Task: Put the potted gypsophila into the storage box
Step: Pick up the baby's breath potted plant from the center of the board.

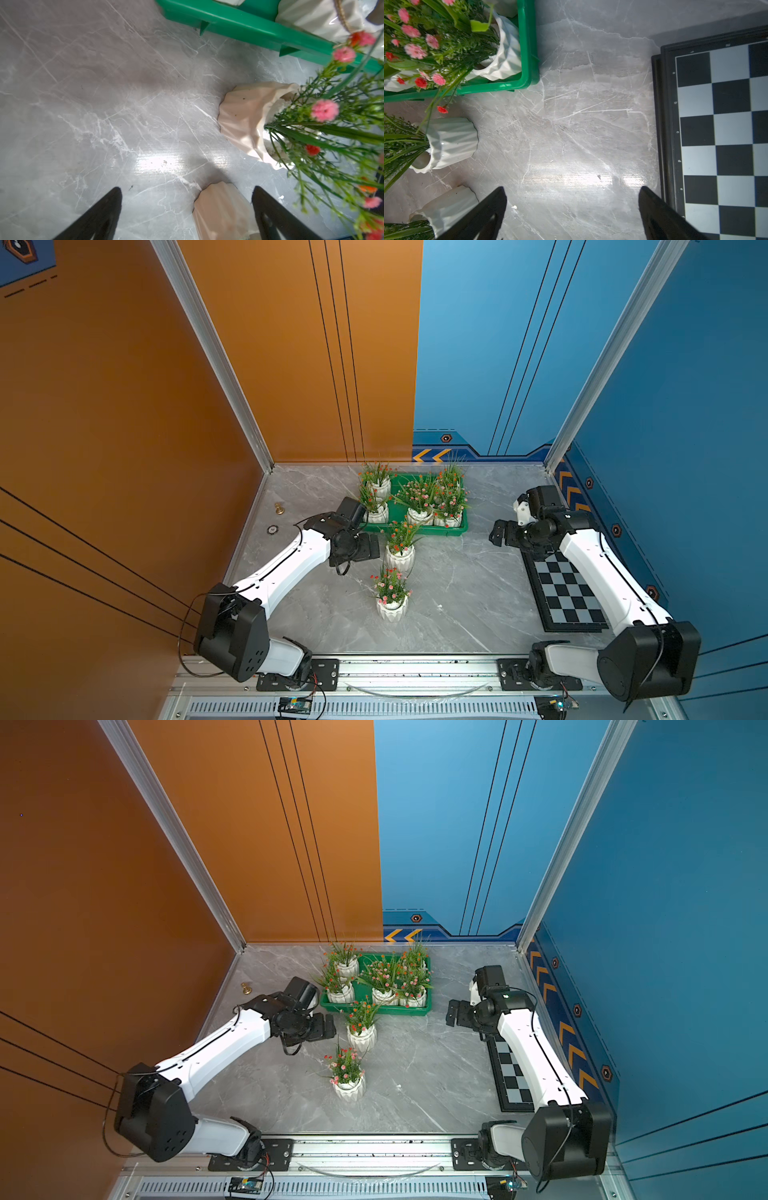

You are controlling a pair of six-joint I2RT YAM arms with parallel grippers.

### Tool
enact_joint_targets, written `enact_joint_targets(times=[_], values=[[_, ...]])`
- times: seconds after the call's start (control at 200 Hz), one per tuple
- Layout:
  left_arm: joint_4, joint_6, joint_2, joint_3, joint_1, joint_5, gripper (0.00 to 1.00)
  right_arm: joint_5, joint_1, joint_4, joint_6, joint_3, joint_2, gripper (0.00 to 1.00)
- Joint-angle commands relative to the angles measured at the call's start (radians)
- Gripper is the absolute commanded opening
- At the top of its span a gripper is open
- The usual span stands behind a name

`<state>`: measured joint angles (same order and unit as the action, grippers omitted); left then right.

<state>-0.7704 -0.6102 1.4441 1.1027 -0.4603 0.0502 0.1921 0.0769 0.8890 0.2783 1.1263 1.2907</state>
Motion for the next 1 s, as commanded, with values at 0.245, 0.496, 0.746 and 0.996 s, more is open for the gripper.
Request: enact_joint_targets(times=[0.245, 0.496, 0.746, 0.996], values=[[0.035, -0.065, 0.107, 0.064, -0.012, -0.036, 0.99, 0.033, -0.050, -0.047, 0.005, -0.038, 0.007, 1.00], [0.040, -0.097, 0.165, 0.096, -0.012, -0.049, 0.93, 0.053, -0.057, -0.085, 0.010, -0.035, 0.066, 1.00], [0.047, -0.121, 0.212, 0.139, -0.018, -0.045, 0.90, 0.056, -0.063, -0.100, 0.006, -0.034, 0.104, 1.00], [0.067, -0.141, 0.249, 0.166, -0.039, -0.019, 0.88, 0.067, -0.070, -0.105, -0.003, -0.020, 0.141, 1.00]])
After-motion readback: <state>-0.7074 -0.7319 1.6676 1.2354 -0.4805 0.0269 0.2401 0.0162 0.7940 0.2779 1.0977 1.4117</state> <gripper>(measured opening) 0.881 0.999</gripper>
